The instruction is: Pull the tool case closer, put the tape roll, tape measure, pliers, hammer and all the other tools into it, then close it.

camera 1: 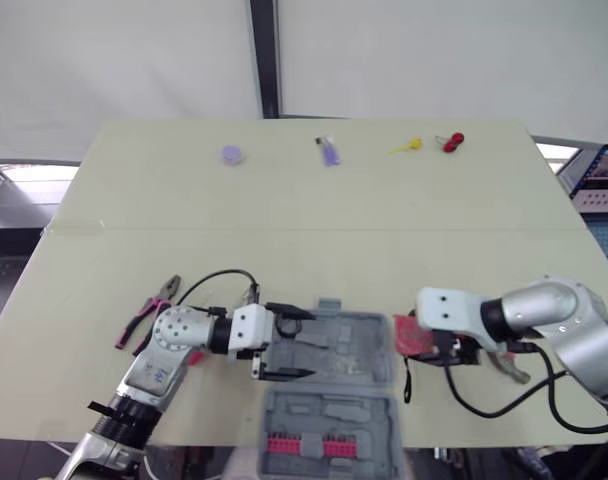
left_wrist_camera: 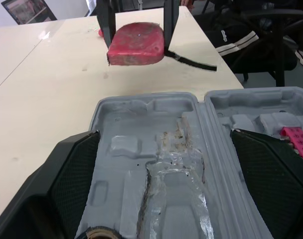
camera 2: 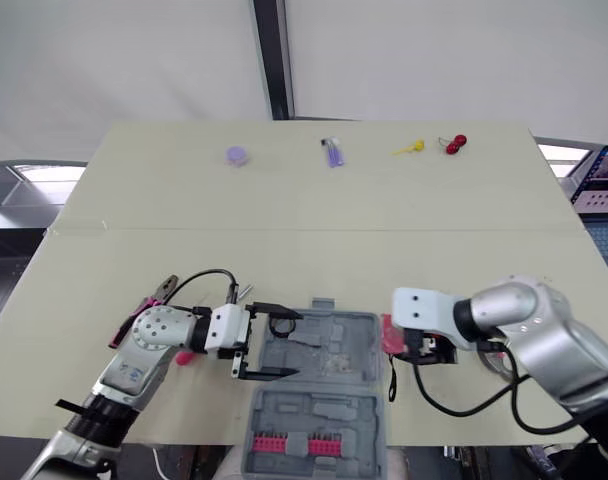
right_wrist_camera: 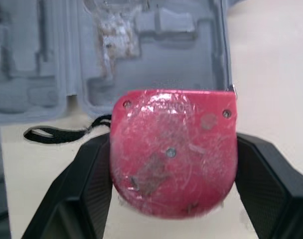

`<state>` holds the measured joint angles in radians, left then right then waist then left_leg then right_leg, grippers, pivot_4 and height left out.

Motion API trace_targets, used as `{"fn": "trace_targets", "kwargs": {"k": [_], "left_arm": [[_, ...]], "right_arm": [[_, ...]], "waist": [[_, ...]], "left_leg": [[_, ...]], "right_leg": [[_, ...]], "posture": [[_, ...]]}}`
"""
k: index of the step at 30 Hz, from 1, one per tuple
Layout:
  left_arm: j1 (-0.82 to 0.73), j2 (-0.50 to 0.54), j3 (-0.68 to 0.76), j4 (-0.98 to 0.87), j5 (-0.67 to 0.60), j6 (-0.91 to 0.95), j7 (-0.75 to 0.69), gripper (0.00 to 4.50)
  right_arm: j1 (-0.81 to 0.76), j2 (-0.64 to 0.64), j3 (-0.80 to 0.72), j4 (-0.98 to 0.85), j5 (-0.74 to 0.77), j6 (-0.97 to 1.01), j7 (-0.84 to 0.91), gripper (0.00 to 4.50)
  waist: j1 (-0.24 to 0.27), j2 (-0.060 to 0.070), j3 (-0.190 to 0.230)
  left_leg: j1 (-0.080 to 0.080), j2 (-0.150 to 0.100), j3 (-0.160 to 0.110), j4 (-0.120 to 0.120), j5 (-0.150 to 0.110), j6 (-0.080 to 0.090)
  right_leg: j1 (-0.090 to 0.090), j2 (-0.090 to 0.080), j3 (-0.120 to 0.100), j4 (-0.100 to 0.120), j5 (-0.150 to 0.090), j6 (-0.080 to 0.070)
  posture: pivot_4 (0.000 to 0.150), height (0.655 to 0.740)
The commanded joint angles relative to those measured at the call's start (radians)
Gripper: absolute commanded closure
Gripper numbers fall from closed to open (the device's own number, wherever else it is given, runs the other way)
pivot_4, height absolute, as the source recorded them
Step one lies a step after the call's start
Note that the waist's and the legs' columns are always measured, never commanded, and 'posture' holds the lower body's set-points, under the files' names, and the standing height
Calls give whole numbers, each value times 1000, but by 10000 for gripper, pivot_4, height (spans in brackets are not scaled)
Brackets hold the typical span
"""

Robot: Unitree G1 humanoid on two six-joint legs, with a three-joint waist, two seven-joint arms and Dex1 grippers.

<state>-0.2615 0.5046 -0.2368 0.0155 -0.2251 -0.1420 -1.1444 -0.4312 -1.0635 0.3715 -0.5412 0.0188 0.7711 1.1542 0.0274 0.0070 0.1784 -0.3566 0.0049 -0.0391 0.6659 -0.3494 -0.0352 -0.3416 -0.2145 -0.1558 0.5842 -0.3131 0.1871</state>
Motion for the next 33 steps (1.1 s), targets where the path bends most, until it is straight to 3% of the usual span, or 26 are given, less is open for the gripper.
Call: {"fn": "trace_targets", "kwargs": {"k": [1, 10, 33], "left_arm": [[-3, -2, 23, 6, 2, -34, 18, 0], [25, -10, 53, 56, -11, -93, 27, 0], [34, -30, 53, 57, -9, -141, 51, 0]], "right_arm": [[-121, 55, 186, -40, -165, 99, -30, 15453], [-311, 179, 427, 13, -316, 214, -9, 15453], [-331, 273, 510, 47, -378, 193, -2, 15453]], "waist": [[-5, 0, 0], [-7, 0, 0], [-30, 0, 0]], "left_leg": [[-1, 0, 0, 0, 0, 0], [-1, 0, 0, 0, 0, 0], [-1, 0, 0, -1, 0, 0]], "right_leg": [[-1, 0, 0, 0, 0, 0], [-2, 0, 0, 2, 0, 0], [-3, 0, 0, 2, 0, 0]], "posture": [[1500, 7400], [1500, 7400], [1500, 7400]]}}
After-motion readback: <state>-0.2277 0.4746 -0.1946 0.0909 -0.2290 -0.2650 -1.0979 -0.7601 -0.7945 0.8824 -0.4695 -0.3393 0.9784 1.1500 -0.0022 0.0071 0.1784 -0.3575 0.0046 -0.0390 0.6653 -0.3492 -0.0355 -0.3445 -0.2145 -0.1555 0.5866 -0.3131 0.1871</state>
